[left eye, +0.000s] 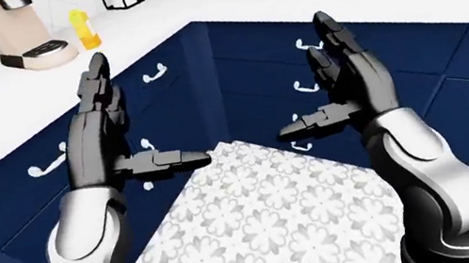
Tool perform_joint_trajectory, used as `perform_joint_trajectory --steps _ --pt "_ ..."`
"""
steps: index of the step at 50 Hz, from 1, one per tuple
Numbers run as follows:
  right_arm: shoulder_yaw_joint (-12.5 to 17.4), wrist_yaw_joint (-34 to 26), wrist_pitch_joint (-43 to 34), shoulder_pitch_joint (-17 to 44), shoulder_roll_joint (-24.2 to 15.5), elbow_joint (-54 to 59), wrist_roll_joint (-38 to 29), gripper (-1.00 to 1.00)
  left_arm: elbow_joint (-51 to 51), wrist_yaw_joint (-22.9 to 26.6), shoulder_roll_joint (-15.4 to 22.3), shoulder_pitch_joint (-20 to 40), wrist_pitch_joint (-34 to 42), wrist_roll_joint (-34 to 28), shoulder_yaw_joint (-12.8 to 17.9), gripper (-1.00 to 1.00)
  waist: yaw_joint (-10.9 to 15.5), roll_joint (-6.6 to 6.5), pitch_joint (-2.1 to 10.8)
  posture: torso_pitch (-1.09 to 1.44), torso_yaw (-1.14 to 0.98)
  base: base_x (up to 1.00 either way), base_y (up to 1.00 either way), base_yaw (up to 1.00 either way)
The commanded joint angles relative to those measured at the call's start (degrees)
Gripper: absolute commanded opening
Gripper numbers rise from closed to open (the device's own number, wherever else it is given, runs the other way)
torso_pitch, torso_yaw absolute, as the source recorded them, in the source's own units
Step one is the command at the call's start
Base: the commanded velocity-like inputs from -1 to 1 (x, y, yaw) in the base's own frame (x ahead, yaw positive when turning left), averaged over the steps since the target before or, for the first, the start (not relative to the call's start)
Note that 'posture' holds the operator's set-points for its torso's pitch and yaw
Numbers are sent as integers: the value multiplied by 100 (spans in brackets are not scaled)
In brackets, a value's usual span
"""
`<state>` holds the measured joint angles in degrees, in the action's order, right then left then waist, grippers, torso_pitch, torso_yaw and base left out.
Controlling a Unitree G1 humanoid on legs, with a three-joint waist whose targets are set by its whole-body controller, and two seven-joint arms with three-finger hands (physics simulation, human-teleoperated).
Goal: Move the drinks to the dining counter.
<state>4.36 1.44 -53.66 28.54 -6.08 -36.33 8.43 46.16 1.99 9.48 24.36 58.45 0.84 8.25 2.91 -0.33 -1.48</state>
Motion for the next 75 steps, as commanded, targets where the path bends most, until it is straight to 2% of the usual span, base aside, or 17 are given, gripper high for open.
perform_joint_trajectory --steps 1,6,7,9,14,20,22,33,35,37,39,45,55,58,60,68,75 --pt "51 58 178 187 -51 -229 -36 100 173 33 22 169 -149 39 -19 100 -36 16 58 0 0 0 0 100" --pt "59 76 130 227 -48 -257 -20 100 202 39 47 224 -102 42 -9 100 -239 756 98 0 0 0 0 100" --pt "51 87 109 235 -43 -269 -18 100 229 39 47 229 -67 47 0 100 -200 424 -28 0 0 0 0 100" --pt "47 90 128 245 -40 -243 -17 100 239 41 50 233 -55 52 14 100 -172 530 46 0 0 0 0 100" --pt "54 93 124 277 -53 -227 -5 100 243 37 43 205 -88 69 19 100 -175 264 34 0 0 0 0 100" --pt "55 96 94 285 -75 -248 -5 100 272 28 68 257 -18 92 50 100 -219 -240 37 0 0 0 0 100" --pt "53 93 73 296 -79 -263 -4 100 270 27 72 250 -27 99 49 100 -188 -597 248 0 0 0 0 100" --pt "50 59 15 312 -122 -309 -56 100 360 -3 92 357 143 135 46 100 -117 293 -71 0 0 0 0 100" --pt "33 60 8 321 -121 -311 -99 100 379 -9 102 370 169 139 46 100 -167 646 42 0 0 0 0 100" --pt "20 73 -27 348 -126 -298 -182 100 410 -14 111 395 220 153 62 100 -346 512 -139 0 0 0 0 50" --pt "25 69 -42 359 -144 -304 -250 100 435 -19 124 429 262 164 69 100 -212 463 87 0 0 5 -11 0" --pt "2 5 -61 392 -137 -319 -349 100 460 -44 136 495 331 187 72 100 -247 -497 -200 0 0 43 -32 0" --pt "-20 -20 -113 433 -93 -362 -431 100 506 -46 169 505 372 237 107 100 -18 -19 -24 0 0 61 -34 0" --pt "-58 -15 -142 462 -72 -359 -463 100 501 -49 181 512 375 244 115 100 -21 544 131 0 0 61 -34 0" --pt "-78 -26 -106 468 -65 -320 -489 100 510 -49 191 527 399 253 137 100 -66 423 -79 0 0 61 -34 0" --pt "-92 -67 -122 534 -51 -292 -587 100 502 -69 203 548 411 280 131 100 -170 261 -67 0 0 61 -12 0" --pt "-29 -74 -154 565 -36 -317 -571 100 478 -75 209 554 392 289 123 100 -280 -163 123 0 0 61 -1 0"
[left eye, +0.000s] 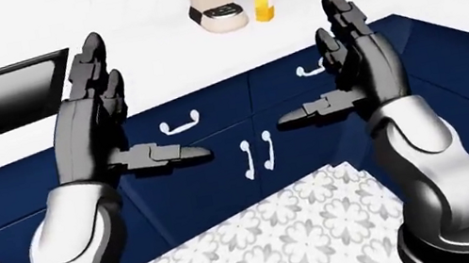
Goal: Move the drinks to the dining counter.
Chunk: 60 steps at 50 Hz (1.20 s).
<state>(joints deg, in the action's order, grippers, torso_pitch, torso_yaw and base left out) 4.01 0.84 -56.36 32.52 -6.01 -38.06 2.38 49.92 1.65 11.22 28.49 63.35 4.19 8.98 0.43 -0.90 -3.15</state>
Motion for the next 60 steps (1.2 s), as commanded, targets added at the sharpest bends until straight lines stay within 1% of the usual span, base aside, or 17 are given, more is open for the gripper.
perform_joint_trajectory --steps 1,2,8,12,15,16,17,24,27,32,38,40,41,47,55,59,60 --pt "24 -9 119 177 -45 -141 46 100 113 -43 39 146 -83 -45 52 100 31 -25 101 0 0 61 -6 0" --pt "25 -7 135 173 -49 -133 51 100 110 -39 40 140 -90 -43 51 100 -12 -151 -74 0 0 62 -6 0" --pt "58 54 66 197 -45 -184 128 100 185 -35 59 188 19 -17 91 100 -92 -312 279 0 0 26 -20 0" --pt "86 92 -33 260 -69 -232 198 100 254 -52 78 246 118 23 131 100 -151 -18 235 0 0 0 -27 0" --pt "83 122 -77 281 -73 -265 236 100 237 -57 84 230 78 42 146 100 -162 517 463 0 0 0 -27 0" --pt "83 130 -88 282 -72 -270 250 100 251 -61 86 229 92 51 150 100 -173 229 193 0 0 0 -27 0" --pt "76 137 -94 286 -76 -272 254 100 253 -65 90 231 93 55 152 100 -202 338 136 0 0 0 -27 0" --pt "44 168 -85 289 -86 -254 266 100 252 -85 102 229 96 85 154 100 -87 -13 132 0 0 0 -37 0" --pt "28 162 -63 270 -93 -253 259 100 250 -90 103 202 70 95 153 100 -51 -388 265 0 0 0 -40 0" --pt "35 161 -54 270 -81 -239 268 100 234 -95 119 214 65 110 180 100 -3 -318 398 0 0 0 -40 0" --pt "38 164 -56 261 -86 -243 274 100 244 -111 129 222 86 121 170 100 20 102 309 0 0 0 -40 0" --pt "42 161 -49 266 -90 -230 277 100 216 -119 130 227 64 113 145 100 -6 605 384 0 0 0 -41 0" --pt "36 157 -27 254 -92 -218 274 100 212 -121 128 231 64 113 140 100 -19 299 315 0 0 0 -41 0" --pt "34 139 64 215 -103 -183 255 100 134 -115 119 203 -39 76 93 100 -11 78 237 0 0 0 -37 0" --pt "-5 120 113 167 -77 -164 217 100 173 -87 109 177 -15 60 110 100 -47 133 143 0 0 0 -8 0" --pt "-17 116 94 159 -62 -185 198 100 176 -81 98 148 -31 52 108 100 -132 -150 225 0 0 0 -2 0" --pt "-20 108 129 141 -58 -164 192 100 191 -77 94 130 -34 52 111 100 -119 40 159 0 0 0 -4 0"
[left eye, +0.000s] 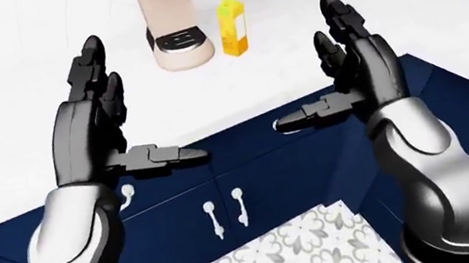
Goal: Move the drinks to the dining counter.
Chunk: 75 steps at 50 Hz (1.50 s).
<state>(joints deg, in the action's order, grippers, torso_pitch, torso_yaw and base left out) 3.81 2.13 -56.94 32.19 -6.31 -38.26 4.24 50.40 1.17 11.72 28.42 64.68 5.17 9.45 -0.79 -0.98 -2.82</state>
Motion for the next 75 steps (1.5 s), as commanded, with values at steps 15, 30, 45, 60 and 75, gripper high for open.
perform_joint_trajectory --steps 15,30,45,60,75 --pt "-44 -58 284 171 14 -40 -80 100 68 -11 30 59 -303 -43 95 100 147 398 273 0 0 0 -20 0" --pt "55 -22 91 274 55 -186 156 100 154 -29 90 155 -136 36 189 100 164 58 171 0 0 0 -8 31" --pt "290 160 -93 292 -234 -375 418 100 -45 -83 233 534 69 141 206 100 161 21 95 0 0 3 0 53" --pt "350 253 49 213 -273 -339 541 100 -55 -121 169 428 -44 116 111 100 92 99 49 0 0 19 0 0" --pt "419 366 56 194 -331 -381 658 100 7 -101 145 425 -34 28 56 100 153 126 105 0 0 19 0 0"
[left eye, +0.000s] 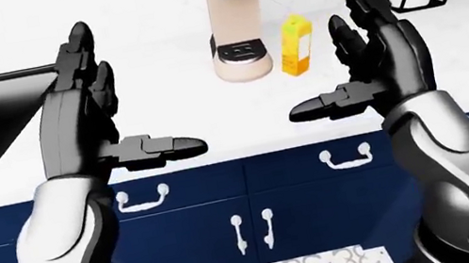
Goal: Move the drinks to the dining counter.
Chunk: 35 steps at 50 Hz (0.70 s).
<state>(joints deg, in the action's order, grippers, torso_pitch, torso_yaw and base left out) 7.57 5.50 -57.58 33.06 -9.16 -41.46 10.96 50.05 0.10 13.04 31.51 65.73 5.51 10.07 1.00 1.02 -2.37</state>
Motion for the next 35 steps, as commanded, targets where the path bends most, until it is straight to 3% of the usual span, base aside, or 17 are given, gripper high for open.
perform_joint_trajectory --steps 1,2,4,6,12,14,15,16,17,18,25,27,28,29,30,31,35 --pt "43 35 112 108 -45 -70 -9 100 39 8 10 118 -142 -10 -11 100 -13 46 78 0 0 19 0 0" --pt "48 37 116 106 -48 -70 -3 100 23 15 9 105 -171 -16 -10 100 -6 226 137 0 0 20 0 0" --pt "49 38 148 95 -54 -46 3 100 61 15 7 125 -111 -18 -2 100 -66 141 107 0 0 19 0 0" --pt "51 47 135 95 -58 -62 15 100 90 15 4 148 -63 -17 4 100 -72 176 82 0 0 19 0 0" --pt "48 62 156 86 -73 -34 28 100 91 25 1 164 -56 -27 -2 100 -104 -127 10 0 0 19 0 0" --pt "51 69 129 108 -78 -47 38 100 86 30 4 178 -50 -28 -2 100 -141 -346 45 0 0 18 0 0" --pt "50 69 127 116 -82 -43 40 100 86 32 5 179 -50 -29 0 100 -159 -531 116 0 0 19 0 0" --pt "52 70 118 120 -86 -53 46 100 85 35 -2 182 -48 -24 10 100 -192 -569 193 0 0 19 0 0" --pt "51 70 117 120 -90 -53 47 100 108 31 6 203 -1 -25 0 100 -107 -476 122 0 0 19 0 0" --pt "52 70 117 122 -92 -50 48 100 105 29 6 208 2 -27 -4 100 -139 -539 81 0 0 19 0 0" --pt "92 59 134 111 -106 -35 94 100 75 22 -11 225 -10 -56 -44 100 -51 -188 76 0 0 19 0 0" --pt "113 53 161 88 -93 -35 145 100 71 23 -20 219 -19 -71 -58 100 -32 -1 88 0 0 10 0 0" --pt "132 62 149 79 -84 -56 184 100 69 24 -24 217 -22 -81 -71 100 2 183 122 0 0 0 -5 0" --pt "136 63 173 59 -84 -43 207 100 55 31 -28 211 -44 -87 -73 100 -61 305 235 0 0 0 0 -27" --pt "124 68 183 43 -85 -34 225 100 59 35 -32 211 -42 -92 -68 100 -127 52 172 0 0 0 0 -36" --pt "120 71 185 36 -86 -36 243 100 74 40 -34 212 -30 -92 -63 100 -88 189 188 0 0 0 0 -42" --pt "138 88 145 39 -107 -63 295 100 15 47 -62 131 -159 -113 -84 100 -158 -9 185 0 0 0 0 -57"
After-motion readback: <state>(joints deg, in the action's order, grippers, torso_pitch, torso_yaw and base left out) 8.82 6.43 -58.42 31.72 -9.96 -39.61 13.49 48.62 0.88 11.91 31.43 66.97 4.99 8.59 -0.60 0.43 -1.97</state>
